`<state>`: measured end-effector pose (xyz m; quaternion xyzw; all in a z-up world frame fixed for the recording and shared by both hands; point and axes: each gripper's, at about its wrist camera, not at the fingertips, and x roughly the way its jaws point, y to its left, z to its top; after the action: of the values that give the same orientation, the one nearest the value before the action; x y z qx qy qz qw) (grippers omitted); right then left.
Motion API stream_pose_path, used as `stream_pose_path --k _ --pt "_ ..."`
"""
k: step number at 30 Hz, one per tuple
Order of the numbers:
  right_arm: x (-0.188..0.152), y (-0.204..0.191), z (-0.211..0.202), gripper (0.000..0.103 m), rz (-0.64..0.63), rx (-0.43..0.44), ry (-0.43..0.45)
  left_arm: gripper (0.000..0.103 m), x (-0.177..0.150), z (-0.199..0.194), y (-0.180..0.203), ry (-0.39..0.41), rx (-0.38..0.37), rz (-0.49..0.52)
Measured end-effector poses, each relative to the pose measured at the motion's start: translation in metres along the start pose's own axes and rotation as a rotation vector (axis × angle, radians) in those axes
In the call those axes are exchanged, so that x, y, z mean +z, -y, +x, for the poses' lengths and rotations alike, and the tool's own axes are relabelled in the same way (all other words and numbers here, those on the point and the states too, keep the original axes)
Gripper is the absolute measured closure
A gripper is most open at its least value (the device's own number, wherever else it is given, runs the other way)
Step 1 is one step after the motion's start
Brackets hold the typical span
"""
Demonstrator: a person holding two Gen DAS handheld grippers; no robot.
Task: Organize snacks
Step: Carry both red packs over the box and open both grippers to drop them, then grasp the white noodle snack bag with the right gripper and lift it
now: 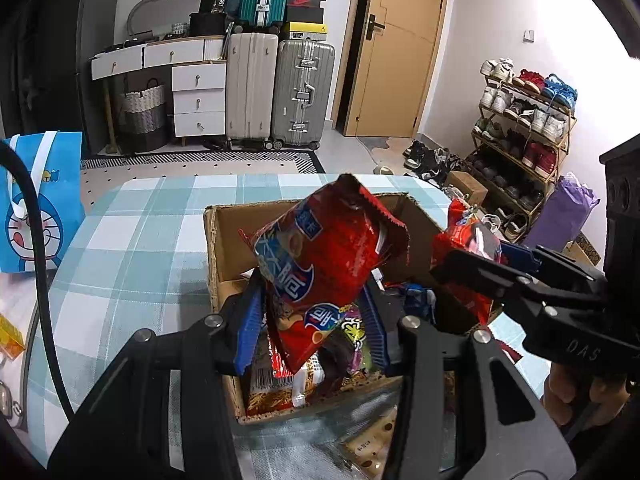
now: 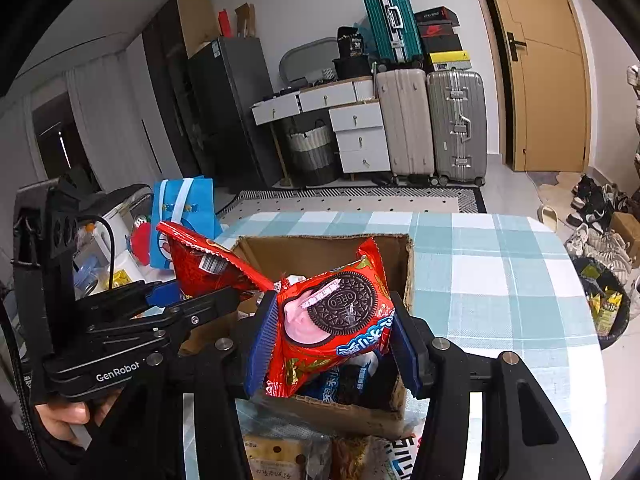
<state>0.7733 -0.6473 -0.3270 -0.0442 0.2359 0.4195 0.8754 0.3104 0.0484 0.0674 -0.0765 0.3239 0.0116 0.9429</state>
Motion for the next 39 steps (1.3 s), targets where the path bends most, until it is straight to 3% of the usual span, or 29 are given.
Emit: stream_pose_path --k 13,25,28,30,32,35,36,39 --pt "-0.005 0.006 0.023 0.05 0.009 -0.02 -0.032 0.061 -0.006 0.037 -0.004 -0.061 0.017 -0.002" --pt "-0.008 0.001 0.032 0.049 -0.027 -0.064 -0.04 0.06 -0.006 0.049 0.007 -0.07 0.032 0.003" --pt "-0.008 -0.002 0.025 0.043 -0.051 -0.084 -0.011 0.052 -0.005 0.044 0.004 -0.064 0.028 -0.005" --pt "-0.008 -0.003 0.019 0.029 -0.063 -0.073 0.005 0.032 -0.006 0.037 0.001 -0.053 0.034 -0.004" --pt "-0.007 -0.004 0.01 0.019 -0.074 -0.067 0.029 0.02 -0.006 0.026 0.001 -0.021 0.032 0.005" --pt "-0.007 -0.002 -0.005 0.006 -0.071 -0.074 0.057 0.013 -0.008 0.01 -0.001 0.004 0.024 0.014" --pt "-0.007 0.0 -0.008 0.002 -0.066 -0.076 0.062 0.0 -0.008 0.006 -0.003 0.0 0.025 0.009" --pt "-0.009 0.006 -0.026 0.001 -0.049 -0.053 0.083 0.001 -0.013 -0.008 -0.008 0.004 0.022 -0.014"
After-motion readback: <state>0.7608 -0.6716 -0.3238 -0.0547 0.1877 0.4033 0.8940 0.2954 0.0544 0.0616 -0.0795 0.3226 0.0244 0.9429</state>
